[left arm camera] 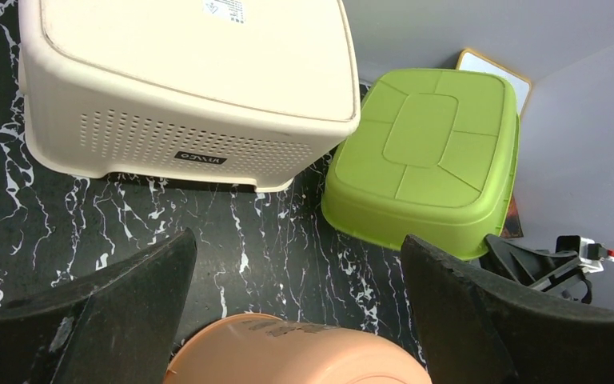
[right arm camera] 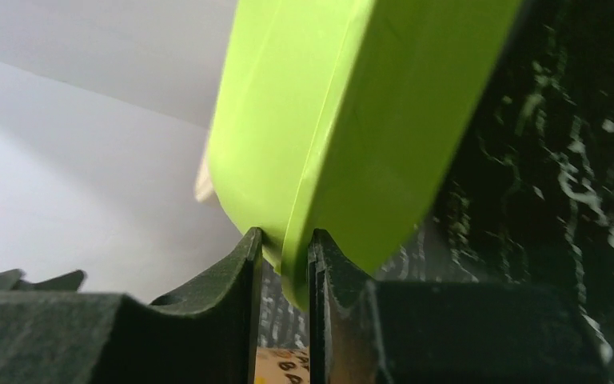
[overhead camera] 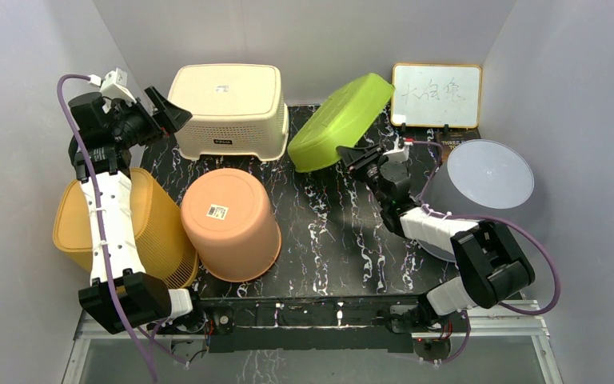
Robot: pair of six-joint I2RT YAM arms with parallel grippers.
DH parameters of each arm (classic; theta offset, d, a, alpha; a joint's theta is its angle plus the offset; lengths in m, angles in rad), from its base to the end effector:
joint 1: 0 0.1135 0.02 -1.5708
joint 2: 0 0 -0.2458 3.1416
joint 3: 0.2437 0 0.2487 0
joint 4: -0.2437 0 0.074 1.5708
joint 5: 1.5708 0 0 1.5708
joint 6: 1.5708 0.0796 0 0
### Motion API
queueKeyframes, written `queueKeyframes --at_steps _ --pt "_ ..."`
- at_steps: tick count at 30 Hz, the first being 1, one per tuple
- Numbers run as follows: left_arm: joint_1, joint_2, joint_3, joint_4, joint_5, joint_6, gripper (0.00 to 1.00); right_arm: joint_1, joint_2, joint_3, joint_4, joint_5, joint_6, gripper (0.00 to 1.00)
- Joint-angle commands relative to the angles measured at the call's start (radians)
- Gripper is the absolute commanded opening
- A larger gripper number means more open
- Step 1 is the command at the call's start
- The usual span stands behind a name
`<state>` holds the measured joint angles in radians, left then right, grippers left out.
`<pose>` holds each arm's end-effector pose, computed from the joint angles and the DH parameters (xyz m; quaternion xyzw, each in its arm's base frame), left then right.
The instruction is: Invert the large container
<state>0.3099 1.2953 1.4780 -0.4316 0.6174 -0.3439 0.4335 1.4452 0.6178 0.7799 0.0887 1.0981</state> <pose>0.3133 0.0519 0.4187 -0.0649 0.7722 -0.2497 0.5807 0.3204 0.1406 0.2130 0.2648 0.6735 0.4547 0.5192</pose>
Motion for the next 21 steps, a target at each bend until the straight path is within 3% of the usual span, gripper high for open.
queueKeyframes --at_steps 1,13,19,21 --pt "-0.002 -0.038 -0.017 0.030 0.022 -0.004 0.98 0.014 0.018 -0.009 -0.441 0.114 -0.134 0.19" --pt "-0.003 -0.041 -0.024 0.029 0.023 -0.001 0.98 0.064 0.032 -0.015 -0.488 0.104 -0.169 0.22" --pt "-0.003 -0.035 -0.033 0.023 0.023 0.004 0.98 0.112 -0.019 0.009 -0.550 0.097 -0.237 0.34" --pt "-0.003 -0.033 -0.033 0.016 0.015 0.011 0.98 0.146 -0.058 0.035 -0.596 0.135 -0.312 0.44"
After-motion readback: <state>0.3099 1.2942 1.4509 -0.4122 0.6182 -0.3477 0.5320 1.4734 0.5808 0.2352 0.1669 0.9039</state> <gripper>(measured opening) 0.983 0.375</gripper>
